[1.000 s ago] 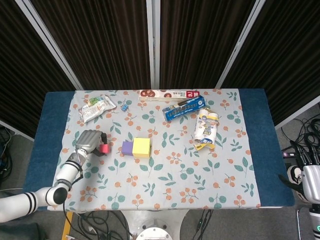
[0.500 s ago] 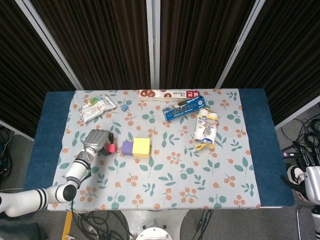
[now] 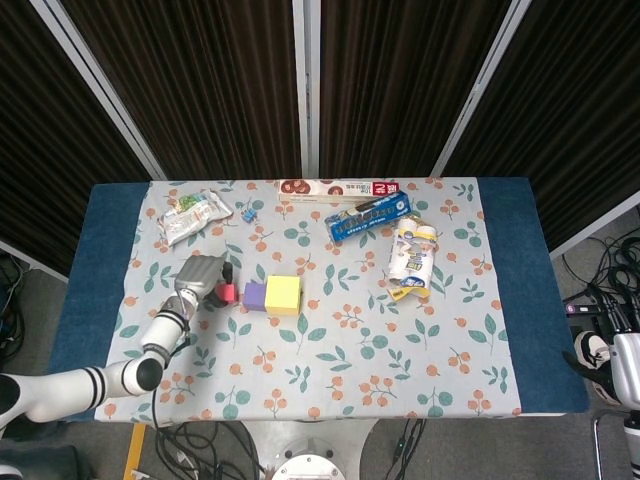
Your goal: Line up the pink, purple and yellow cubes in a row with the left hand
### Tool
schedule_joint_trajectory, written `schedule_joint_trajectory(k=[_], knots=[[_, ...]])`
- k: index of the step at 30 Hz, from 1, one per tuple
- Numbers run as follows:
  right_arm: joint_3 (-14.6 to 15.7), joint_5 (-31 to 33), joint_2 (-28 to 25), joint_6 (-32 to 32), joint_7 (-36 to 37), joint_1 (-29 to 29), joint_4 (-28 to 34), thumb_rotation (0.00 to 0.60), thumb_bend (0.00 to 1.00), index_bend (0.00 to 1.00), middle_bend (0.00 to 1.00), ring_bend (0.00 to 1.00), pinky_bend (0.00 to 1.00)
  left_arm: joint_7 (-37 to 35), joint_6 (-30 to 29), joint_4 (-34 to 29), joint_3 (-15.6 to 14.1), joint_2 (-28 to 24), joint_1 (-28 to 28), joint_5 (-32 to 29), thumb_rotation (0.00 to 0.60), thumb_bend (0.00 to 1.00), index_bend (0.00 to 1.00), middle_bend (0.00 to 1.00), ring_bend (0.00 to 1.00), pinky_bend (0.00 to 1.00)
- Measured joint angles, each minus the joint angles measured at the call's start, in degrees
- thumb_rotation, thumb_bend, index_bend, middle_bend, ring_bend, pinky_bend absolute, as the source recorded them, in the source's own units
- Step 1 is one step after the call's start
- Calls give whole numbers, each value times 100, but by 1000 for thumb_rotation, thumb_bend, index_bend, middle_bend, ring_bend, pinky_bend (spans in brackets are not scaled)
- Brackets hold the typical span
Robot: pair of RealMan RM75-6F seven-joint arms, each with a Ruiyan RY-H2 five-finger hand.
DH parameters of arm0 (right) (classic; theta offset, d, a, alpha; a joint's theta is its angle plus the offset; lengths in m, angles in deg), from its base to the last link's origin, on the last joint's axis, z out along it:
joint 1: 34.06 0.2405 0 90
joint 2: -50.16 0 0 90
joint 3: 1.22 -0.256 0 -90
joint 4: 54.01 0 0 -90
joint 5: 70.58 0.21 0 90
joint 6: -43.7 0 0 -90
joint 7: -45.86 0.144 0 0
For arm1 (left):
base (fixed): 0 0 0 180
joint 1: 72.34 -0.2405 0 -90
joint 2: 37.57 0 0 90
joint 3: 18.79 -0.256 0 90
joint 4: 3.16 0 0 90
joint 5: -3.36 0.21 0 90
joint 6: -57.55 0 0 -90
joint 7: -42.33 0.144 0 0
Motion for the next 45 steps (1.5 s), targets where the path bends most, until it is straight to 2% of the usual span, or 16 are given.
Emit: schedule_joint_trajectory(k=[16,22,26,29,34,40,45], knots=[[-18,26,6,-12,32,-8,-15,600,0,79,182,20,137,-18,8,-21,-138,14,150,-162,600,314,473,442,491,345],[-30,27,4,-16,51,-3,-20,600,0,79,183,20,137,-32,-40,-231,-200,-81,137,-82,600,311,439,430,490,345],[-24,13,5,-30,59,-11,-24,600,0,79,183,20,137,-42,-92,-359,-250,-144,134,-32,600,305,371,403,483,339],[-25,19,-3,-42,66,-21,-19,600,0,79,183,20,137,-56,-103,-412,-266,-186,133,-21,600,304,281,351,454,337],[-32,-2,-7,-44,72,-10,-13,600,0,79,183,20,137,-93,-274,-611,-294,-362,61,152,600,290,259,287,366,316],[-29,-53,0,-51,64,9,-4,600,0,79,183,20,137,50,-870,-584,-458,-417,-136,558,600,189,243,203,243,273],[-17,-47,6,-69,65,-13,-3,600,0,79,183,20,137,91,-1030,-89,-484,-84,-219,781,600,68,237,196,235,266]])
